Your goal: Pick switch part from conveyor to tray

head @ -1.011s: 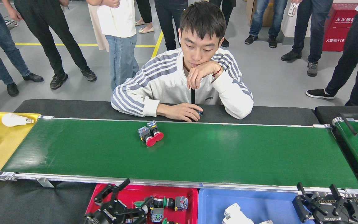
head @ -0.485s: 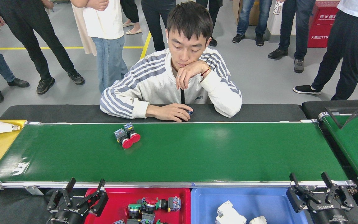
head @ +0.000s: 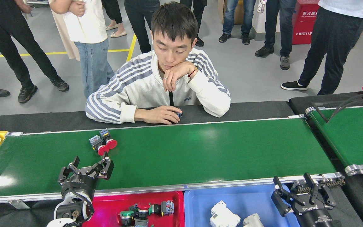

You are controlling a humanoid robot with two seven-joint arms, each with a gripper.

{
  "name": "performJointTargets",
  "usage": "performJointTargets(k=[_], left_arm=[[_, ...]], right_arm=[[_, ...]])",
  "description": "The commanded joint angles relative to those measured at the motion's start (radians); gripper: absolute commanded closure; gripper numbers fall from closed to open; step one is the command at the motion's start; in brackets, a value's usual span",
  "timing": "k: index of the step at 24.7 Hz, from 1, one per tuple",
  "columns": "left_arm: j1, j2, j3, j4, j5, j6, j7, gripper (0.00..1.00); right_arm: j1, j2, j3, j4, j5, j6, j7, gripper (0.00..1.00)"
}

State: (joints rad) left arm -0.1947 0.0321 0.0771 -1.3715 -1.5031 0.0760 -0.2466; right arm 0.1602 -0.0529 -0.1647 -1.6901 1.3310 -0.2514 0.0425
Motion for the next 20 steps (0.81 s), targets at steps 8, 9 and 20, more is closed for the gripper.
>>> performJointTargets(k=[8, 9, 20], left_arm=[[-0.060, 0.015, 0.039, 0.080, -0.003, 0.034, 0.000, 0.00], [-0.074, 0.018, 0.049, 0.100, -0.003, 0.034, 0.001, 0.00], [-0.164, 0.107, 0.084, 0.270, -0.003, 0.102, 0.006, 0.00]], right_arm=[[-0.037, -0.016, -0.001, -0.011, -0.003, 0.001, -0.004, 0.01], [-0.037, -0.016, -0.001, -0.011, -0.003, 0.001, -0.004, 0.01], [-0.051, -0.016, -0.001, -0.011, -0.003, -0.031, -0.006, 0.01]])
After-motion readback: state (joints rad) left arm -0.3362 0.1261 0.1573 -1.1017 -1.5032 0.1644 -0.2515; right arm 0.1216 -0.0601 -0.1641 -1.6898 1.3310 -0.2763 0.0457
